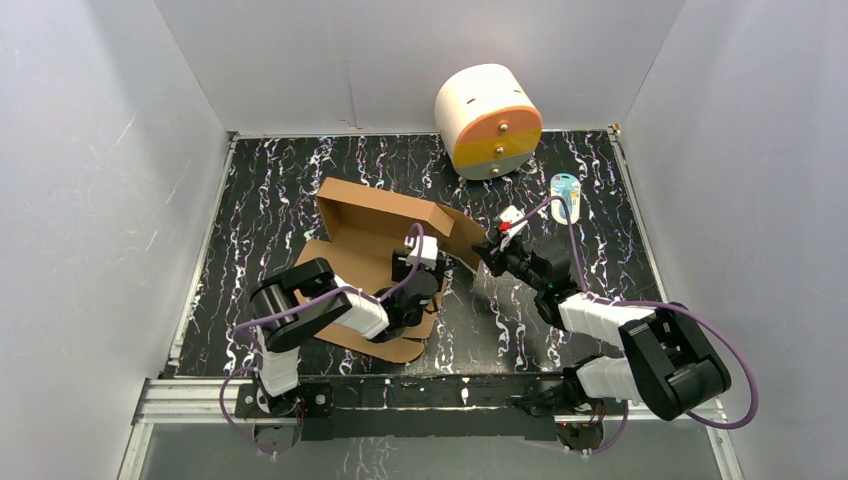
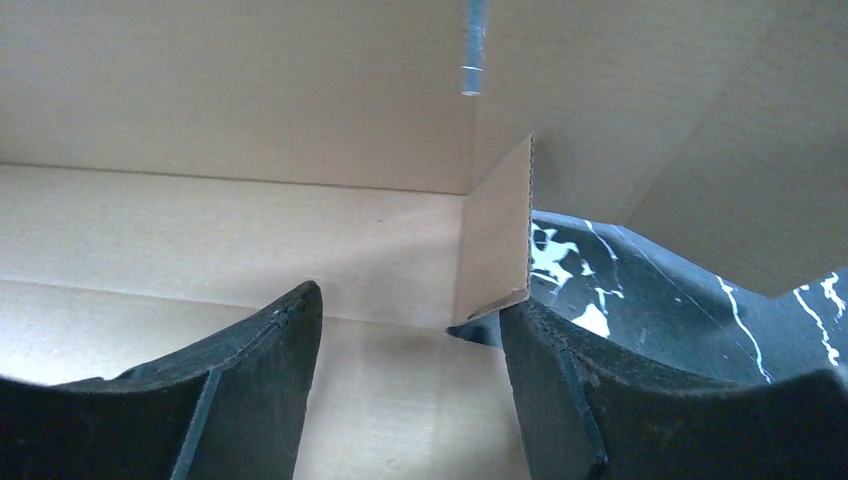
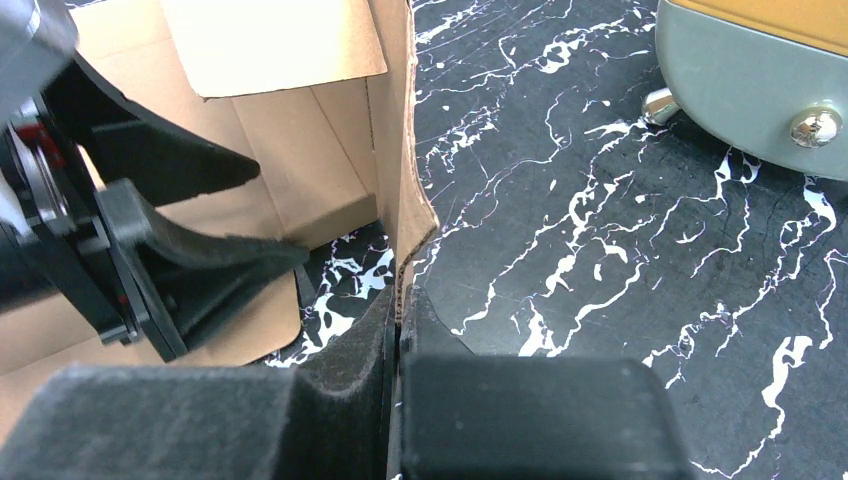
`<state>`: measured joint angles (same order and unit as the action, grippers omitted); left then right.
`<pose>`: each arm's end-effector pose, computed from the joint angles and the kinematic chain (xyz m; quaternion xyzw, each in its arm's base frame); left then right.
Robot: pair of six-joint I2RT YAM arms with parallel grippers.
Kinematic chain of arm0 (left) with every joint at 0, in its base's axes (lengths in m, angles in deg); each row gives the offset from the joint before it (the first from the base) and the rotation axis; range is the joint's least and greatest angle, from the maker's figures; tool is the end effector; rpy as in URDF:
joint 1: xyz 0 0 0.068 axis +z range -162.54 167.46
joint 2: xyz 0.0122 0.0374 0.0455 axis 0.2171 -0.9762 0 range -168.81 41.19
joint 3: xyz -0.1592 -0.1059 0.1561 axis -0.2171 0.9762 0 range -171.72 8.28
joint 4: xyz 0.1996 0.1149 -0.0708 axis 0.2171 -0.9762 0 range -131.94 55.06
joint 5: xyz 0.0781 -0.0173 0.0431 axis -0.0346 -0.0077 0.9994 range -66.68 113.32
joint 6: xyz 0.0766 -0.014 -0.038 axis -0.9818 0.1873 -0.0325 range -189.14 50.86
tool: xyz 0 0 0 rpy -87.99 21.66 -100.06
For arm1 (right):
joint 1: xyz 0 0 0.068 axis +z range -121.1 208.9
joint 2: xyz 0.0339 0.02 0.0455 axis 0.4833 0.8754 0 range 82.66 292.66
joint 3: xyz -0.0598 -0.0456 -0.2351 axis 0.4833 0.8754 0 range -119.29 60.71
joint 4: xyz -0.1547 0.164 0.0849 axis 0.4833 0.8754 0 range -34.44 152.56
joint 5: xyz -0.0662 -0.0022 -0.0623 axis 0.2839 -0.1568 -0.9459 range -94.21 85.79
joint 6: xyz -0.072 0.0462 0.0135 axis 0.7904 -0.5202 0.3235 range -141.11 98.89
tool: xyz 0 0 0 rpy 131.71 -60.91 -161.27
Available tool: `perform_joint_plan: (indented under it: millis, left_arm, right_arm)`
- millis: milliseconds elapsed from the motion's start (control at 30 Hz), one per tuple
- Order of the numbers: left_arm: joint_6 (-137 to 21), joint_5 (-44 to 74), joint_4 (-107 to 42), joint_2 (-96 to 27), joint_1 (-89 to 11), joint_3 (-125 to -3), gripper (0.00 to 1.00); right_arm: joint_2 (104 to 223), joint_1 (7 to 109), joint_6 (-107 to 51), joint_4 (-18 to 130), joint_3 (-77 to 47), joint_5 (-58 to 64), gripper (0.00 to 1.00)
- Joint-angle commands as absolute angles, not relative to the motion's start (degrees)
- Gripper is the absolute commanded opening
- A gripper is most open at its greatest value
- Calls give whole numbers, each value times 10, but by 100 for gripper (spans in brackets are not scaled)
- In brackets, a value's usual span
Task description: Fold the paper box
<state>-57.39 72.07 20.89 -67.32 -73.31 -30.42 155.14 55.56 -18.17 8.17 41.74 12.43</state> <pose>0.2208 -0.2767 0.1196 0.0666 0.7584 -0.0696 0.6446 0.2369 0.1434 0.1803 -0.2815 0.6869 0.2413 0.6251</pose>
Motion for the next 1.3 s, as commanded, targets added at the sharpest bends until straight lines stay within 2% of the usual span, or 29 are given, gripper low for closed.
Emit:
perform_joint_plan:
  millis: [0, 367, 767, 967, 1267]
  left_arm:
    - [-517, 719, 229, -617, -717, -281, 63]
    - [-382, 674, 158, -613, -696, -252, 61]
    - [-304, 639, 135, -640, -679, -245, 57]
    - [-351, 574, 154, -615, -680, -239, 63]
    - [-451, 549, 189, -603, -708, -251, 84]
  right_arm:
    - [1551, 558, -179, 60, 401, 127, 4]
    - [1532, 569, -206, 125, 370, 116, 5]
    - [1489, 664, -263, 170, 364, -113, 7]
    - [1486, 680, -280, 148, 373, -138, 7]
    - [1502, 680, -269, 130, 378, -123, 6]
